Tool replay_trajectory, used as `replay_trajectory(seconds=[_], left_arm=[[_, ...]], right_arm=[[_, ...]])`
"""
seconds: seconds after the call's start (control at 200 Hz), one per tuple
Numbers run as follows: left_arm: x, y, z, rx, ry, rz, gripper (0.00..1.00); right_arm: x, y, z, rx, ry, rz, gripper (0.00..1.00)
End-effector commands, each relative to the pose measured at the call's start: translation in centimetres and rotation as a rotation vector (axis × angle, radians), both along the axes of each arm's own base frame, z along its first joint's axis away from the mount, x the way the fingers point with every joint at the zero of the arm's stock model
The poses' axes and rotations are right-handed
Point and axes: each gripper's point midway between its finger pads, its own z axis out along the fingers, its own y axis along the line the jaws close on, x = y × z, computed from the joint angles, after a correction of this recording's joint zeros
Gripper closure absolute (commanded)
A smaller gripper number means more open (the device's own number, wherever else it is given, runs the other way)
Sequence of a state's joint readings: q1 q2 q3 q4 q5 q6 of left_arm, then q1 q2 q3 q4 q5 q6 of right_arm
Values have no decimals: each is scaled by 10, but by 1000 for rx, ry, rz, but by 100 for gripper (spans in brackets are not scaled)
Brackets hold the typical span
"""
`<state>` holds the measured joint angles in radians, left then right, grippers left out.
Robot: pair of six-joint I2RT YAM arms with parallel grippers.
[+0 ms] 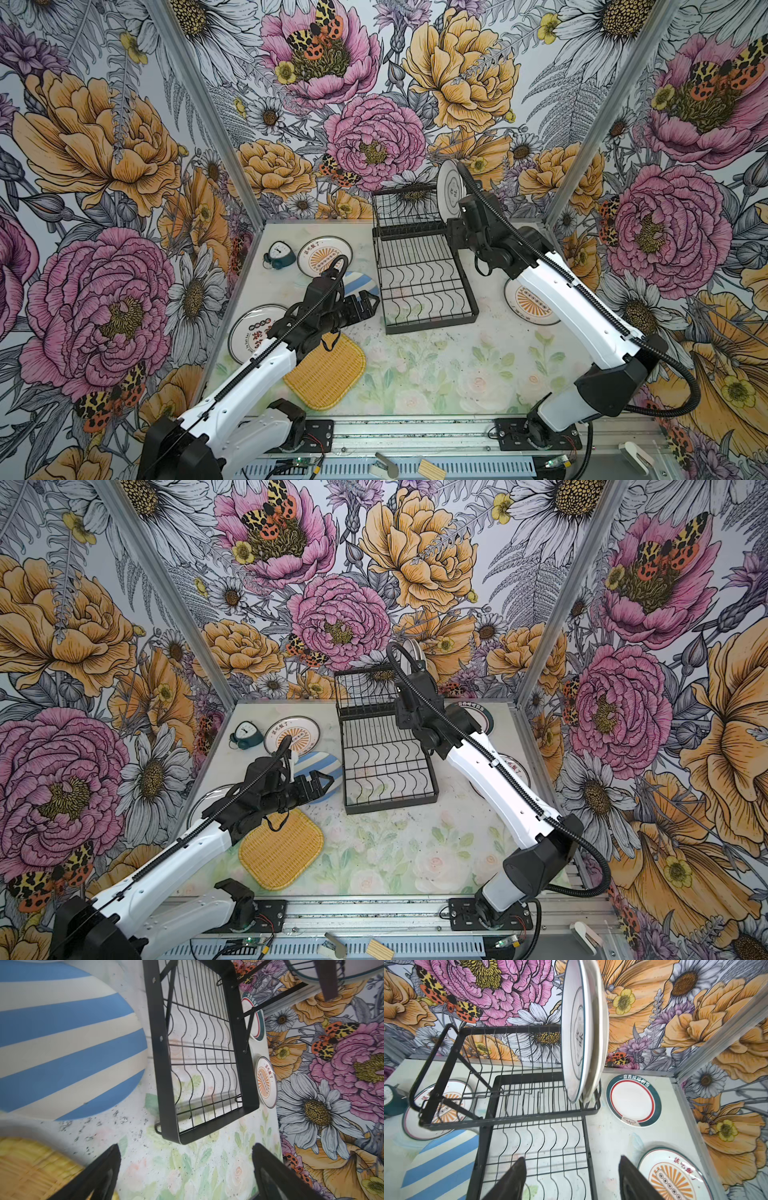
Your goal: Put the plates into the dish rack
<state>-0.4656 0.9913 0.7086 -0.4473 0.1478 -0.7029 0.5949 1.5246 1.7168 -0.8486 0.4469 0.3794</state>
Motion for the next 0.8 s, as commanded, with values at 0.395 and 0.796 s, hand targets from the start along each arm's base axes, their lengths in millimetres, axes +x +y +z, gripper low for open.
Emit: replay_trajectory(seconds=[0.395, 0.796], left_arm=[[6, 125, -55, 357, 210, 285, 17], [40, 130, -94, 407, 322, 203, 33]], right_arm=[[-62, 5, -41, 173, 122, 48, 27], [-67, -1, -39, 169, 110, 39, 27]])
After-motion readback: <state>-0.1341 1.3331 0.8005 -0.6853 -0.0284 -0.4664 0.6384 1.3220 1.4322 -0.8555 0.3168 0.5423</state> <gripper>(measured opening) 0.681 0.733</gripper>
